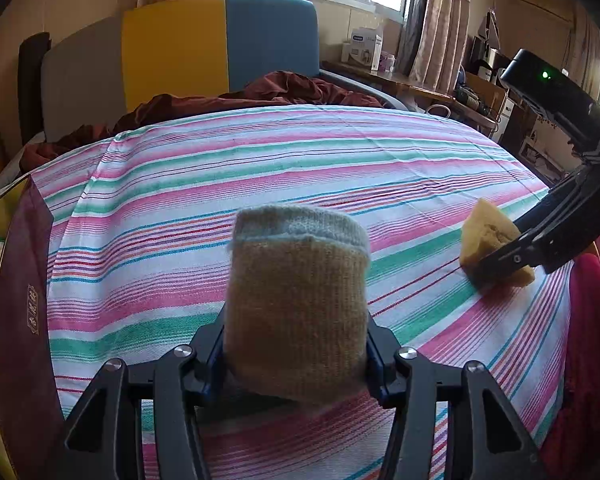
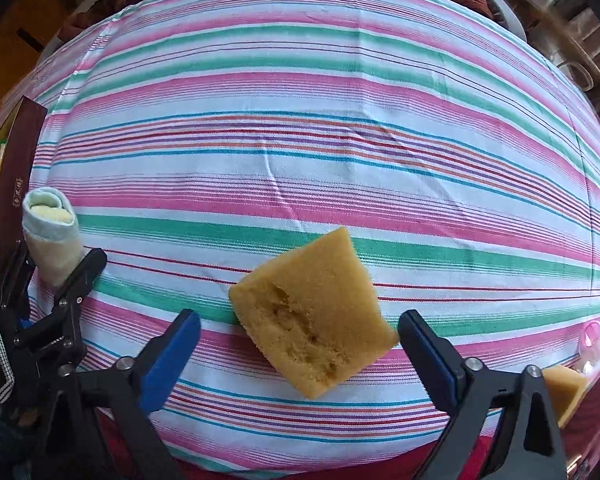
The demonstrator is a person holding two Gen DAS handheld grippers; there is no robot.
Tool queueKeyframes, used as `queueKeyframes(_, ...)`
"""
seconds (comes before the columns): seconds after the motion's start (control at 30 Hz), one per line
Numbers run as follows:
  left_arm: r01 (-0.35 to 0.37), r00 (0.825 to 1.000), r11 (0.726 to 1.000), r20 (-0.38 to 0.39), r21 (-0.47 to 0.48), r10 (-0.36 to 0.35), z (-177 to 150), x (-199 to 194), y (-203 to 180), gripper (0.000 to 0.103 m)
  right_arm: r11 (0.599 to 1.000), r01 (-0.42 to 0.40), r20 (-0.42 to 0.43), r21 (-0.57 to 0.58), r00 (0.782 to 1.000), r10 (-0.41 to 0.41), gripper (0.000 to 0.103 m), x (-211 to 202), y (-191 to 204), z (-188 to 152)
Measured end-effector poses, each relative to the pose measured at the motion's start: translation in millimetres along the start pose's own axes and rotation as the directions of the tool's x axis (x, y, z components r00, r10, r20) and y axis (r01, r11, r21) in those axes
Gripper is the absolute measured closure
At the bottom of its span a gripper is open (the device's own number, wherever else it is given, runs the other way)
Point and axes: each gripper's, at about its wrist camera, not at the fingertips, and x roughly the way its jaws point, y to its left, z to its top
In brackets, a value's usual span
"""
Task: Organize objects
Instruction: 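Grasp the beige sock roll with the left gripper while the right gripper grasps the yellow sponge, then carry the beige sock roll into the gold tray and open the left gripper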
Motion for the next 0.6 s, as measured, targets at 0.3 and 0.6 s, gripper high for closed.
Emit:
queueKeyframes(0.3, -0.004, 1.0, 1.0, 0.001, 0.005, 0.004, 0, 0, -1, 0.048, 0.969, -0.209, 0.25, 0.13, 0.953, 0.172, 0.04, -17, 12, 17)
queueKeyframes(0.6, 0.023, 1.0, 1.0, -0.006, -0.018, -0.023, 2, -4, 2, 0.049, 0.973, -0.204, 0.339, 0.109, 0.928, 0.157, 0.04, 1, 41, 28)
